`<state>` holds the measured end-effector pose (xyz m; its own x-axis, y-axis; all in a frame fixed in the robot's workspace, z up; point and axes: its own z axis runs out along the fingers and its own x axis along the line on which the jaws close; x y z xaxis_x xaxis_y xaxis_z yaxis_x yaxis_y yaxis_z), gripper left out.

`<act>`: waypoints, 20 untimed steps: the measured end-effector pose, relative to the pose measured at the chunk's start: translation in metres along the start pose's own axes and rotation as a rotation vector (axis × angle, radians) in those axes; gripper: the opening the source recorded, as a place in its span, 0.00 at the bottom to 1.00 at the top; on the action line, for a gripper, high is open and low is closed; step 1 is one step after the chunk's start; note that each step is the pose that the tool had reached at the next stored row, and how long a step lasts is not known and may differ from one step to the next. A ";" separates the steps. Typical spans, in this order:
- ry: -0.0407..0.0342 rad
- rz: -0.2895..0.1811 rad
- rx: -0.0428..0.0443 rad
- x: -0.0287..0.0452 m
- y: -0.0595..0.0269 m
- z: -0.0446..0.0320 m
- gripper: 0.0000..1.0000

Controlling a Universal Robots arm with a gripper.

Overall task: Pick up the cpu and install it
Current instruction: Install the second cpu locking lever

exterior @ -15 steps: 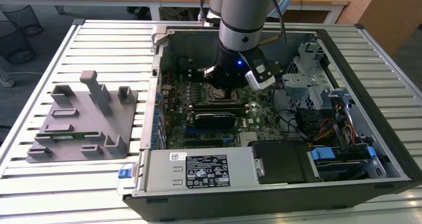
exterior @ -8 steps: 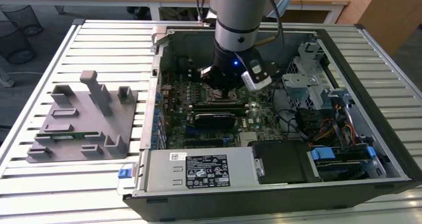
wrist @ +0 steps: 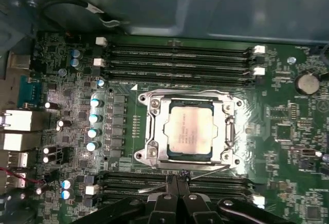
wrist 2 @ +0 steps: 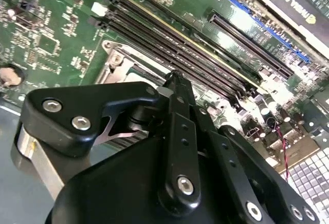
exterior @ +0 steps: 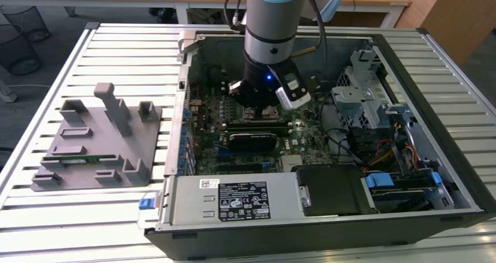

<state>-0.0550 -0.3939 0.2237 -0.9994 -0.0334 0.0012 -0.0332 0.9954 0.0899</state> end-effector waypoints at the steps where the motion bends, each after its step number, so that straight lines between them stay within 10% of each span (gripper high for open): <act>1: 0.0000 0.000 -0.0002 0.0004 -0.0001 0.0017 0.11; 9: -0.0001 0.000 -0.0059 0.0024 -0.0012 0.0099 0.11; 20: -0.0011 0.000 -0.0361 0.0119 -0.0127 0.0097 0.11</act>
<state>-0.0665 -0.4060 0.2129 -0.9994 -0.0334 0.0001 -0.0331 0.9915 0.1258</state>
